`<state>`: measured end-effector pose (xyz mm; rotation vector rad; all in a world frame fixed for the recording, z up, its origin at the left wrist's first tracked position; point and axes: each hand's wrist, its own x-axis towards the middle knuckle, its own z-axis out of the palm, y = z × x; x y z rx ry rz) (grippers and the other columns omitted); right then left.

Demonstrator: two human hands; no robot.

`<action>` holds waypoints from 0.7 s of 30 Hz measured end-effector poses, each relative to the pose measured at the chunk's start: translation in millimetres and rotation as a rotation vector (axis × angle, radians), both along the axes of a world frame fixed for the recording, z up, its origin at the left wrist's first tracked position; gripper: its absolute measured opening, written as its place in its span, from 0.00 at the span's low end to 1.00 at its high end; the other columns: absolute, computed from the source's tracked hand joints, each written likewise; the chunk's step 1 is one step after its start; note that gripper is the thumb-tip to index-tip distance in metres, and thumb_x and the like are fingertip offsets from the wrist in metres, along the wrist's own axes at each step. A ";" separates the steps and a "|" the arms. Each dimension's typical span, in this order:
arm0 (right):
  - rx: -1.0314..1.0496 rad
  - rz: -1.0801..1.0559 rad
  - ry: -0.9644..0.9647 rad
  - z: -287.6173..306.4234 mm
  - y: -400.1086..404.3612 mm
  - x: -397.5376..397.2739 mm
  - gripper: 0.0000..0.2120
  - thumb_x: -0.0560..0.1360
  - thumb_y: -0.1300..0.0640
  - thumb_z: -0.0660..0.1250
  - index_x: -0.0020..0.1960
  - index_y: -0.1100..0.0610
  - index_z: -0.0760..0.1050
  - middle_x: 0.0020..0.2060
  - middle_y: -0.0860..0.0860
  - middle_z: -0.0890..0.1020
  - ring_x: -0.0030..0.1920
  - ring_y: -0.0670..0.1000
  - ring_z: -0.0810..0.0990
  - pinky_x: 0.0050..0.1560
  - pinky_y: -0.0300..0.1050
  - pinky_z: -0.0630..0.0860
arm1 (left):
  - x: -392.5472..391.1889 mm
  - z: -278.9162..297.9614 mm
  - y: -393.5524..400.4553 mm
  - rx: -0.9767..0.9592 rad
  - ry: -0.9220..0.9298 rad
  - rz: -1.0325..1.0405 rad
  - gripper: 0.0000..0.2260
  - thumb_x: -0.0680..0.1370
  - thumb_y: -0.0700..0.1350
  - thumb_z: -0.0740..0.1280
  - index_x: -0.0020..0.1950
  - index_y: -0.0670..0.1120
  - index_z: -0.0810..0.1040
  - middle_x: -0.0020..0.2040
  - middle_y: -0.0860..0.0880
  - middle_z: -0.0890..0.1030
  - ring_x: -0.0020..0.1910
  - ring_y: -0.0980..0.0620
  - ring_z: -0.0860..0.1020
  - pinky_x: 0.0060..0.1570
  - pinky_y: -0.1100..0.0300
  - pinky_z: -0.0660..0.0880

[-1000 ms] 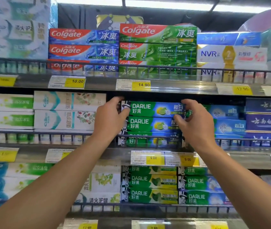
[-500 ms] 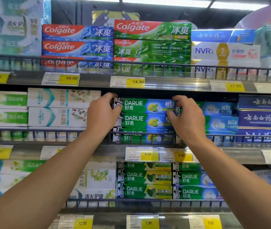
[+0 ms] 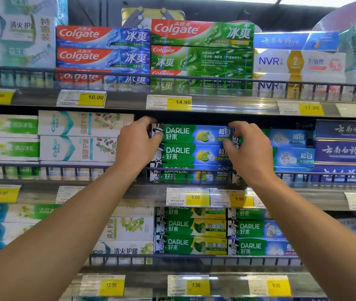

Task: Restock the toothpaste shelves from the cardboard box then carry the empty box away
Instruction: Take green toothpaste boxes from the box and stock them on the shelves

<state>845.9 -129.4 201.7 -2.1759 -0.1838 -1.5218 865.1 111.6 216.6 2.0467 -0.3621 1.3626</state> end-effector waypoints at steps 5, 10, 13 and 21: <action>0.005 0.022 -0.014 -3.1 -6.0 -2.4 0.17 0.76 0.53 0.67 0.65 0.50 0.73 0.53 0.46 0.77 0.47 0.49 0.75 0.44 0.43 0.68 | -1.8 -3.9 0.0 0.067 -0.030 0.035 0.18 0.77 0.48 0.68 0.66 0.46 0.76 0.54 0.44 0.82 0.51 0.43 0.78 0.45 0.54 0.72; 0.026 0.016 -0.019 -13.0 -17.2 -5.4 0.13 0.76 0.54 0.67 0.60 0.51 0.76 0.52 0.48 0.78 0.47 0.49 0.77 0.46 0.44 0.72 | -9.4 -11.7 -10.6 0.109 -0.096 0.075 0.20 0.76 0.47 0.67 0.67 0.46 0.75 0.62 0.45 0.76 0.62 0.42 0.69 0.59 0.49 0.68; 0.021 -0.023 -0.013 -16.4 -26.0 -9.7 0.13 0.75 0.54 0.67 0.59 0.52 0.76 0.53 0.49 0.78 0.50 0.51 0.77 0.49 0.44 0.72 | -14.6 -15.7 -19.6 0.154 -0.146 0.078 0.18 0.76 0.47 0.67 0.66 0.48 0.76 0.62 0.48 0.76 0.62 0.43 0.68 0.59 0.49 0.67; -0.109 -0.203 0.074 -10.6 -60.1 -19.8 0.24 0.76 0.52 0.65 0.71 0.54 0.69 0.66 0.54 0.73 0.66 0.58 0.66 0.67 0.53 0.63 | -17.6 -19.6 -70.2 0.303 -0.198 -0.025 0.18 0.75 0.46 0.68 0.65 0.47 0.77 0.63 0.48 0.76 0.64 0.45 0.68 0.64 0.48 0.64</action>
